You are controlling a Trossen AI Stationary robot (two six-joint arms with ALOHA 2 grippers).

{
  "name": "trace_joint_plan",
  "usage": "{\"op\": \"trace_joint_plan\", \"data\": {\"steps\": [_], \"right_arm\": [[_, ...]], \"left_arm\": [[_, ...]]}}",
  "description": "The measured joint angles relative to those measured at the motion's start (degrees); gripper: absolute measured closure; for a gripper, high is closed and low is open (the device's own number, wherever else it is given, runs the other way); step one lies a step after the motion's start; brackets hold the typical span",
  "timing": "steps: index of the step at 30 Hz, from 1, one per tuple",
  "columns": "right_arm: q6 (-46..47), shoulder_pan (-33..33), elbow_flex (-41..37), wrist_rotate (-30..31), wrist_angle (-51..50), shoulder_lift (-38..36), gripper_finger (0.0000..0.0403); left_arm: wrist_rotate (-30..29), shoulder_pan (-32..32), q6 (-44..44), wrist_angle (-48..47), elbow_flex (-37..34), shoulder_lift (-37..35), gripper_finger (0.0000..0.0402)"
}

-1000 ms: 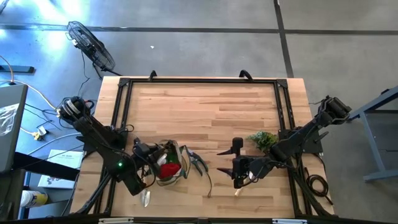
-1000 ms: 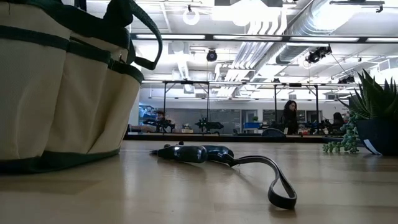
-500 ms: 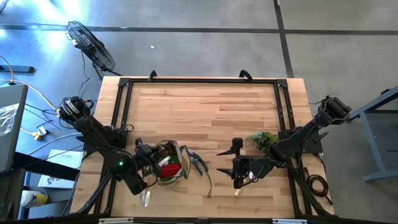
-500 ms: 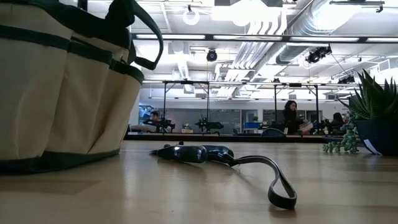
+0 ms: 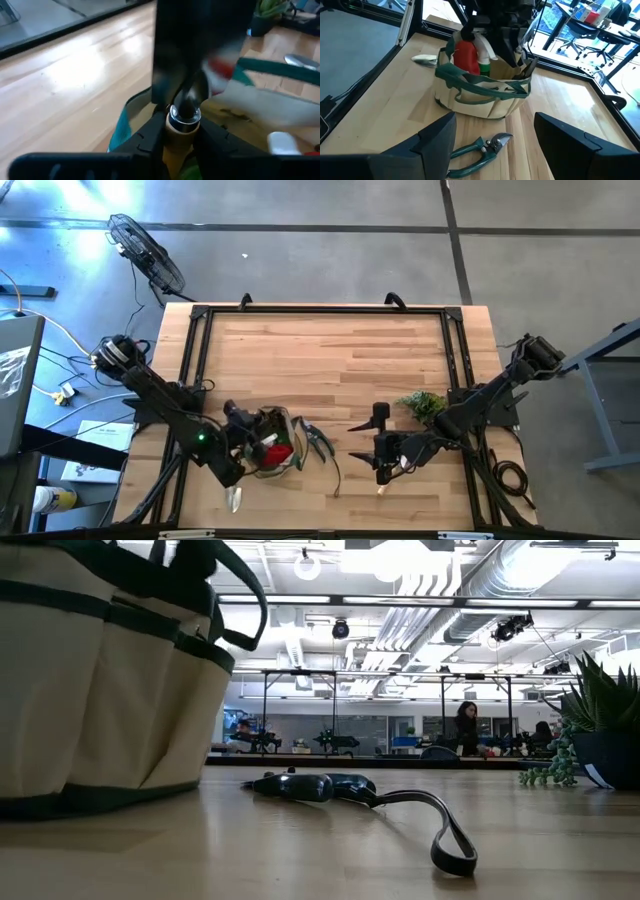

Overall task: Pick & Place Garden tools in Gardening bag
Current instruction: Put the middle brown trowel into the brown gardening bag

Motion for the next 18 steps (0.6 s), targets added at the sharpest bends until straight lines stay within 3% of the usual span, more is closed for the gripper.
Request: {"op": "trace_joint_plan", "data": {"steps": [5, 18], "right_arm": [[0.18, -1.31, 0.00, -1.89, -0.05, 0.02, 0.0144], [0.29, -2.54, 0.01, -4.46, -0.10, 0.02, 0.0144]], "left_arm": [[1.18, 0.04, 0.26, -0.18, -0.17, 0.14, 0.0283], [0.01, 0.02, 0.98, -0.26, 0.13, -0.54, 0.0276]]}}
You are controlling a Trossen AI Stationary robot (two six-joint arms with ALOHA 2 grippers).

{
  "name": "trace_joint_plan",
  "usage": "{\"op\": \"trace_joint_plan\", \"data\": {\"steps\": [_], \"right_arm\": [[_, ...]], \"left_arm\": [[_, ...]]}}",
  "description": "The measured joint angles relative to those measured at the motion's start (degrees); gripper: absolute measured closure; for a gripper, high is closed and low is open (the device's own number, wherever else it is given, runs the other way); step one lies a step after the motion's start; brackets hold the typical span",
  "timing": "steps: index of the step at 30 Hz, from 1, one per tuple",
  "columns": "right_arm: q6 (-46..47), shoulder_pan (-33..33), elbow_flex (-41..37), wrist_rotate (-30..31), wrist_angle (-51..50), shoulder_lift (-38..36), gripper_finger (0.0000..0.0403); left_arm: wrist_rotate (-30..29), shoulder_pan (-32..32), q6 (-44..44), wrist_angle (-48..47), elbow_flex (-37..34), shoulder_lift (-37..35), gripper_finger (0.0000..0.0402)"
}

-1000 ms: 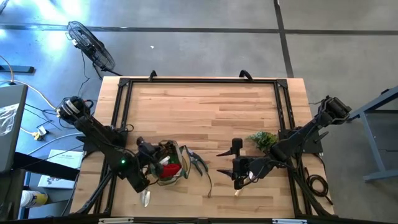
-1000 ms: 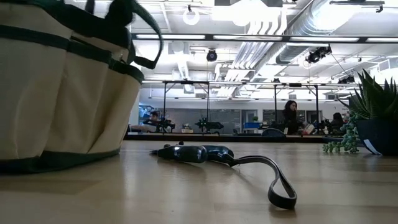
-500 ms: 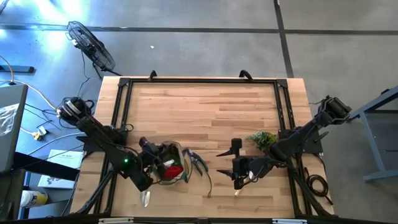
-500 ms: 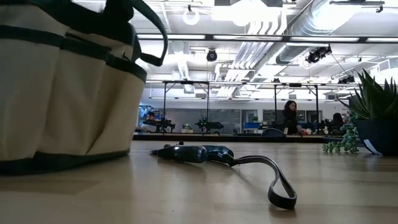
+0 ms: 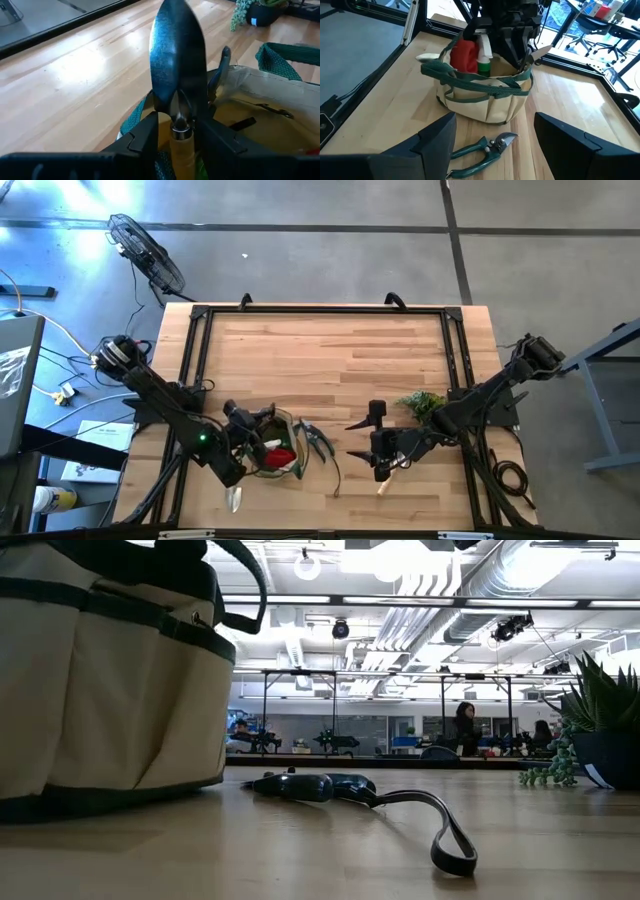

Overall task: Pick & Place Garden tools in Gardening bag
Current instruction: Put the middle brown trowel into the brown gardening bag, then put the right brown trowel into the brown gardening bag

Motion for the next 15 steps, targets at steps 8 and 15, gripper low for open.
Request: {"op": "trace_joint_plan", "data": {"steps": [8, 15], "right_arm": [[0.00, 0.00, -0.01, 0.00, -0.04, 0.00, 0.0144], [0.36, 0.00, -0.01, -0.02, -0.68, 0.00, 0.0144]], "left_arm": [[-0.17, 0.00, 7.67, -0.04, 3.85, -1.93, 0.0275], [0.15, -0.02, 11.54, 0.06, 7.02, -1.95, 0.0275]]}}
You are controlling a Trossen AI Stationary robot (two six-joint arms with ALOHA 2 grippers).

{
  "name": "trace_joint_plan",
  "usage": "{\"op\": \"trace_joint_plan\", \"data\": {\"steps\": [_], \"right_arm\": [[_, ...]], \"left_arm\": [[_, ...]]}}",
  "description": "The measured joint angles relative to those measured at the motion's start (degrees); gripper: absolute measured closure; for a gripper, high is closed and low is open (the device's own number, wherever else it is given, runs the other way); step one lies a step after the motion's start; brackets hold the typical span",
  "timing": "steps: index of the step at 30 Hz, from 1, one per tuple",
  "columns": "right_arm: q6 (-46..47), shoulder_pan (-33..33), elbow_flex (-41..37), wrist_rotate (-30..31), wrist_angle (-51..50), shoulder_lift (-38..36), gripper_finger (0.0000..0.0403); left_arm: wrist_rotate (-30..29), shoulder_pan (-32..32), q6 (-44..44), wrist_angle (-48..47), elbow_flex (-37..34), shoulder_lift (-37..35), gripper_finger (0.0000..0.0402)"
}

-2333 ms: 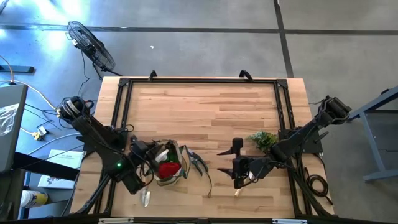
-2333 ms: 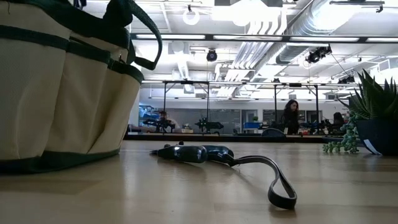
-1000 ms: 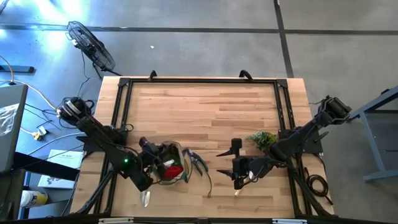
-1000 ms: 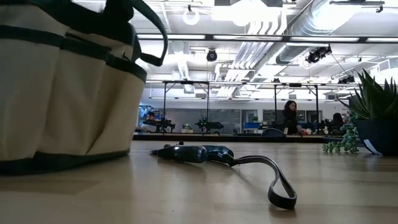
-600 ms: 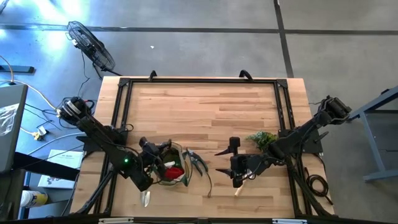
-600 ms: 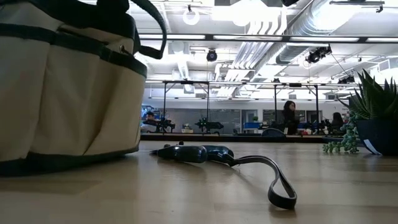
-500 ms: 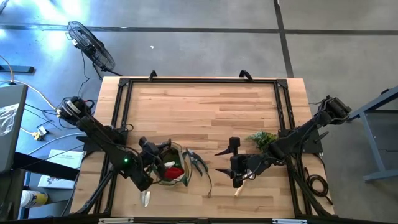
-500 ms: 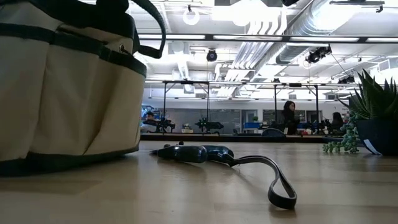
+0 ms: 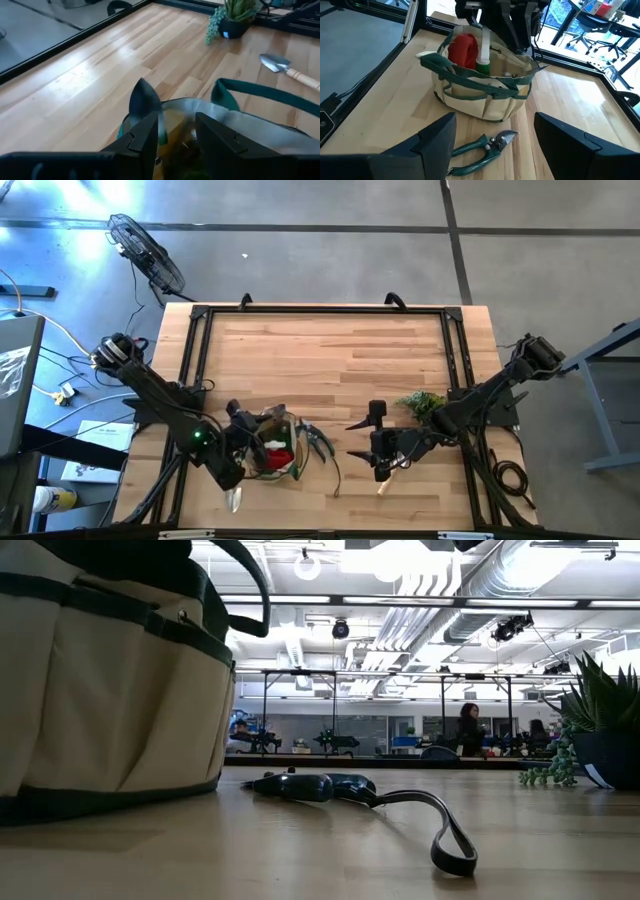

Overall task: Pick & Place Garden tools in Gardening bag
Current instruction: Put the right brown trowel into the brown gardening bag

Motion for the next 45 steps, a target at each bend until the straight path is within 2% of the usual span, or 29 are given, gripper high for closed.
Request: {"op": "trace_joint_plan", "data": {"steps": [7, 9, 12, 19, 23, 32, 35, 41, 45], "right_arm": [[0.73, 0.00, 0.00, -0.07, -0.22, 0.00, 0.0144], [0.73, 0.00, 0.00, -1.75, -0.24, 0.00, 0.0144], [2.11, 0.00, 0.00, -7.09, -1.32, -0.01, 0.0144], [16.53, -1.52, 0.02, -23.79, -11.75, -0.13, 0.0144], [15.18, -0.62, 0.00, -29.94, -17.33, -0.13, 0.0144], [0.16, 4.96, 0.00, -29.40, -18.29, -0.20, 0.0144], [0.40, 5.96, 0.00, -29.39, -18.25, -0.01, 0.0144], [6.82, 6.62, 0.00, -31.05, -18.29, 1.05, 0.0144], [6.25, 7.29, 0.00, -31.77, -19.17, 3.35, 0.0144]], "left_arm": [[-0.04, 0.00, 5.83, -0.04, 4.51, -0.02, 0.0275], [0.35, 0.00, 8.62, -0.02, 6.62, -0.02, 0.0275], [1.77, 0.00, 12.53, 0.00, 9.52, -0.07, 0.0275], [4.16, 0.00, 15.33, -0.10, 11.96, -0.09, 0.0275], [5.40, 0.00, 15.30, -0.70, 11.96, -0.09, 0.0275], [5.93, 0.00, 15.16, -0.92, 11.96, -0.09, 0.0275], [6.56, 0.00, 14.96, -0.90, 11.96, -0.09, 0.0275], [7.23, 0.00, 14.62, -0.83, 11.96, -0.07, 0.0275], [7.22, 0.00, 13.83, -0.85, 11.96, -0.07, 0.0275]]}}
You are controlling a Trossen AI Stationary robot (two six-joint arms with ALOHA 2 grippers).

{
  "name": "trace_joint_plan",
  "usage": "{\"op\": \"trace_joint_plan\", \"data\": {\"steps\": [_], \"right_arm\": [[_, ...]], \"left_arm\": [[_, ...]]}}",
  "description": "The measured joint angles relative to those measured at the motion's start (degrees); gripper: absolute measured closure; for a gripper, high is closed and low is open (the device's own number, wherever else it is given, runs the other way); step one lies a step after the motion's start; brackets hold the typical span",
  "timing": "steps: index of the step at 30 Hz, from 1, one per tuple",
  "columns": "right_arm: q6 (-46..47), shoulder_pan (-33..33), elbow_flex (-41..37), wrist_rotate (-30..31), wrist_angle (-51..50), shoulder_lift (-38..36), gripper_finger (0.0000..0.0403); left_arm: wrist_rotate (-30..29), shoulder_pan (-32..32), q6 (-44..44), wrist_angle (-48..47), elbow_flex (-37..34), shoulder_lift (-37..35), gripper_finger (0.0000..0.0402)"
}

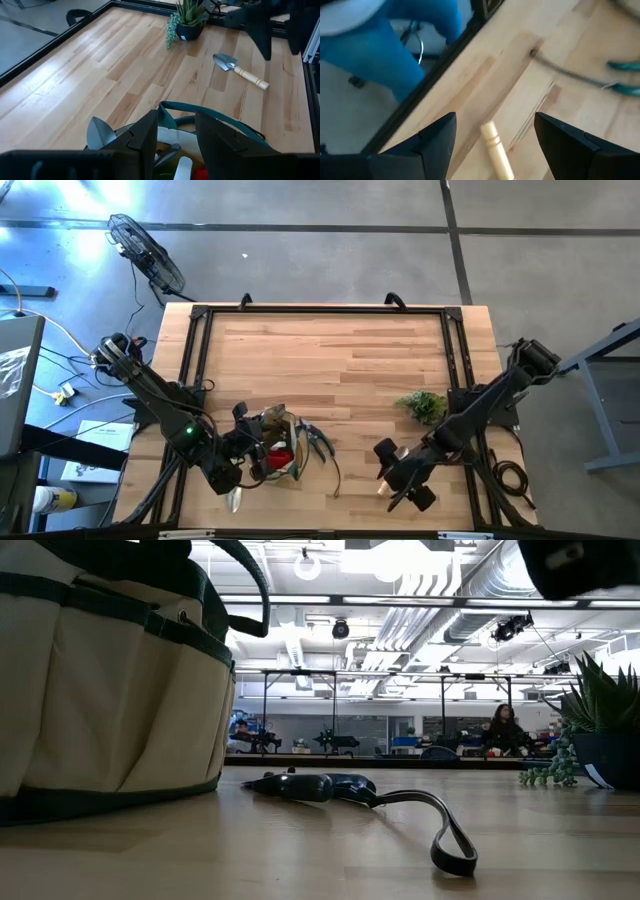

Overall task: Pick & Place Garden tools in Gardening bag
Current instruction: Put the right brown trowel into the brown gardening bag

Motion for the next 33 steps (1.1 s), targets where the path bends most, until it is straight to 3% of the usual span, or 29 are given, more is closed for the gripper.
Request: {"op": "trace_joint_plan", "data": {"steps": [7, 33], "right_arm": [[-0.84, -0.07, 0.00, -2.27, -0.05, 5.88, 0.0144], [-5.06, -3.17, 0.00, -8.37, -2.00, 11.71, 0.0144]], "left_arm": [[0.07, 0.00, -0.08, 0.02, 0.00, 0.00, 0.0275], [2.40, 0.02, -0.87, 1.04, 0.00, 3.43, 0.0275]]}}
